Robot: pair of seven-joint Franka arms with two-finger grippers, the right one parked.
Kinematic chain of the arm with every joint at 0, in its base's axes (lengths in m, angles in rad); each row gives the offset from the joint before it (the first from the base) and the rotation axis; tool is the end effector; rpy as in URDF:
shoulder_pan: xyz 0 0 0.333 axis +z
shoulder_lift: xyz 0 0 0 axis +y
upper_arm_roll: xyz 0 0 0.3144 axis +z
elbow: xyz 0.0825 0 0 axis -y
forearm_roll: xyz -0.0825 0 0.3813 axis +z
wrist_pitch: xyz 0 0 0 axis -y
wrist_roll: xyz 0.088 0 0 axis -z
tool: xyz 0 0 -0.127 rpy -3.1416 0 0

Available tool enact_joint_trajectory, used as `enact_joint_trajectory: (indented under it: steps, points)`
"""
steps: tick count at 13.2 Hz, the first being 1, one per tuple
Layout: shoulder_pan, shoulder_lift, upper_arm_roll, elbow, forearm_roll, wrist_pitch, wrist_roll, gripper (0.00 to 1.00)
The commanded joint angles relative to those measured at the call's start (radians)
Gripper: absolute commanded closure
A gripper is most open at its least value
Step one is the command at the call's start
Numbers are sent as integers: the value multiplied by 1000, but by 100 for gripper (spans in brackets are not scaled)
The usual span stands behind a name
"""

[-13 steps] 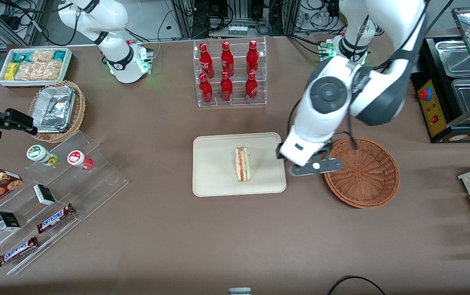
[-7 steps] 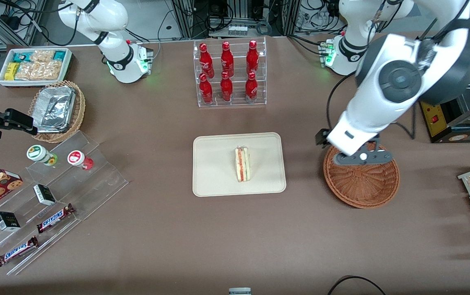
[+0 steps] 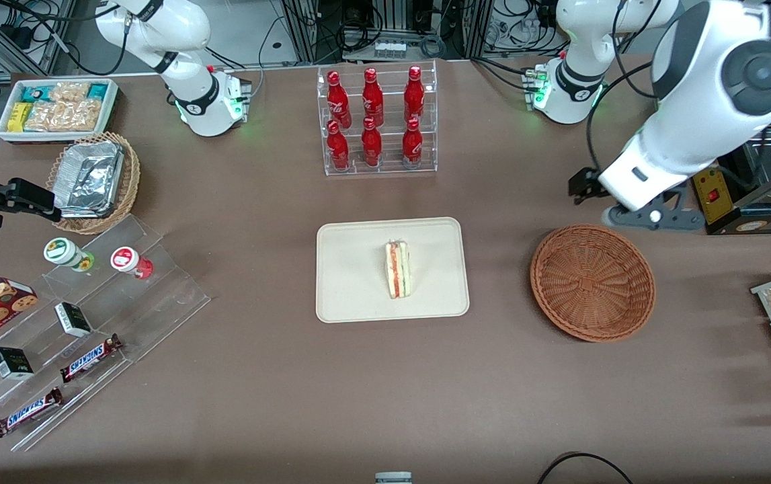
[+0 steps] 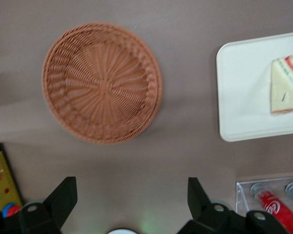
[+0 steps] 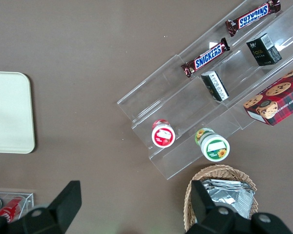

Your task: Place sandwich from basket to tray

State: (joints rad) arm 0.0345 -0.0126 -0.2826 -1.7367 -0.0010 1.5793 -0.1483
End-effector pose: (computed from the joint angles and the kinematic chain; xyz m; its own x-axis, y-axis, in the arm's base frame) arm 0.5202 -0.1326 0.5331 0.9850 -0.0966 -0.1428 -0.1010 -0.9946 -0.0239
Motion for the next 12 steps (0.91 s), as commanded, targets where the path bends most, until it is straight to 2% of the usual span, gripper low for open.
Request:
enact_joint_trajectory:
  steps: [1,3,7,10,12]
  points:
    - [33,-58,10,-29,-22,-24,32,0]
    - [53,-63,14,-21,-24,-45,33,0]
    - [53,-41,88,38,-25,-48,65,0]
    - [50,31,95,139,-16,-53,87,0]
    - [48,31,97,157,-11,-59,87,0]
